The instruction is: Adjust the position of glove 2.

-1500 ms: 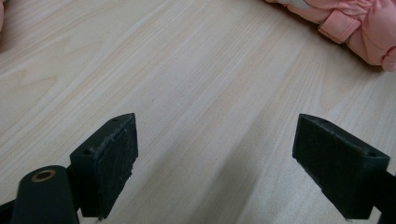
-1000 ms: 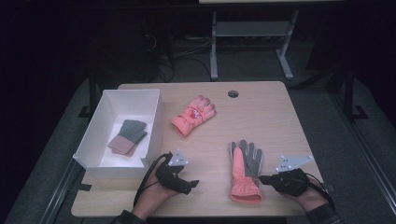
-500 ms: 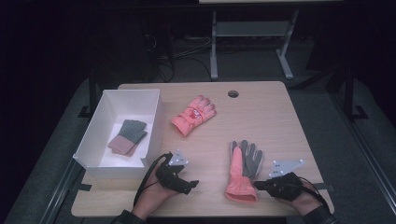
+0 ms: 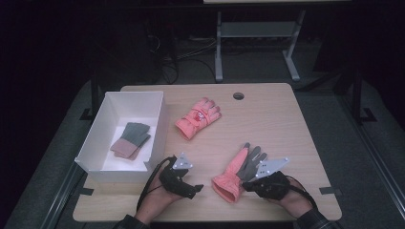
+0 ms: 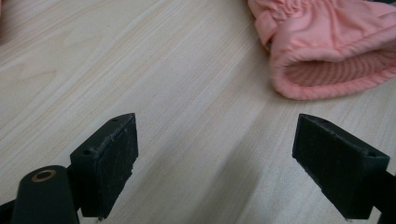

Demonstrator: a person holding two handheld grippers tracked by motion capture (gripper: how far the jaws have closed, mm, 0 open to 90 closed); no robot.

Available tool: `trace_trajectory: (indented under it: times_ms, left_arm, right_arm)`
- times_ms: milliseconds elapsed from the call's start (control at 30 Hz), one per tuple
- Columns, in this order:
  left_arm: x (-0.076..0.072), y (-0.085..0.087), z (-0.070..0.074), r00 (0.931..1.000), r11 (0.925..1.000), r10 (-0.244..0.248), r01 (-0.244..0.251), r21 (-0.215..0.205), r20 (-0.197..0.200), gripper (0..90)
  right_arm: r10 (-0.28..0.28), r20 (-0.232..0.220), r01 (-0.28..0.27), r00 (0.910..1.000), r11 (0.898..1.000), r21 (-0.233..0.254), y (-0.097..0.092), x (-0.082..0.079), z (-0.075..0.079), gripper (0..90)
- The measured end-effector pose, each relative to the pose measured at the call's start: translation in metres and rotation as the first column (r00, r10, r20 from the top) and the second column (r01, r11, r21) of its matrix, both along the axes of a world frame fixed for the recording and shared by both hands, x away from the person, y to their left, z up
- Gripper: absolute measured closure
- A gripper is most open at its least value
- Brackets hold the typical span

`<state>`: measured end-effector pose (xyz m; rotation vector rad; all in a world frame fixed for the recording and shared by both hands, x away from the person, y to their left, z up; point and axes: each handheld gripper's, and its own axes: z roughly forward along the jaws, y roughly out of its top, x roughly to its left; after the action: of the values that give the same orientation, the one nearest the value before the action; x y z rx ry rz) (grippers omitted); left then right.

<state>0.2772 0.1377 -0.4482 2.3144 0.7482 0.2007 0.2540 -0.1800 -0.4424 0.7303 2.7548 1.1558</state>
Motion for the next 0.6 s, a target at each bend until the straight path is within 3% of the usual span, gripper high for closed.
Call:
trace_trajectory:
  times_ms: [233,433,600]
  left_arm:
    - [0.000,0.000,0.000,1.0000,1.0000,-0.001,0.001,-0.001,-0.005,13.8]
    - [0.000,0.000,-0.001,1.0000,1.0000,-0.006,0.006,0.001,-0.006,13.8]
    - [0.000,0.000,0.000,0.9999,1.0000,0.002,-0.002,-0.002,-0.010,13.8]
  right_arm:
    - [0.022,0.002,-0.022,0.9998,1.000,0.000,0.015,0.006,0.000,90.0]
    - [-0.002,-0.003,0.002,1.0000,1.000,0.024,0.003,0.003,0.003,89.9]
    - [-0.054,-0.012,0.054,0.9985,0.998,0.028,-0.016,0.001,0.002,71.9]
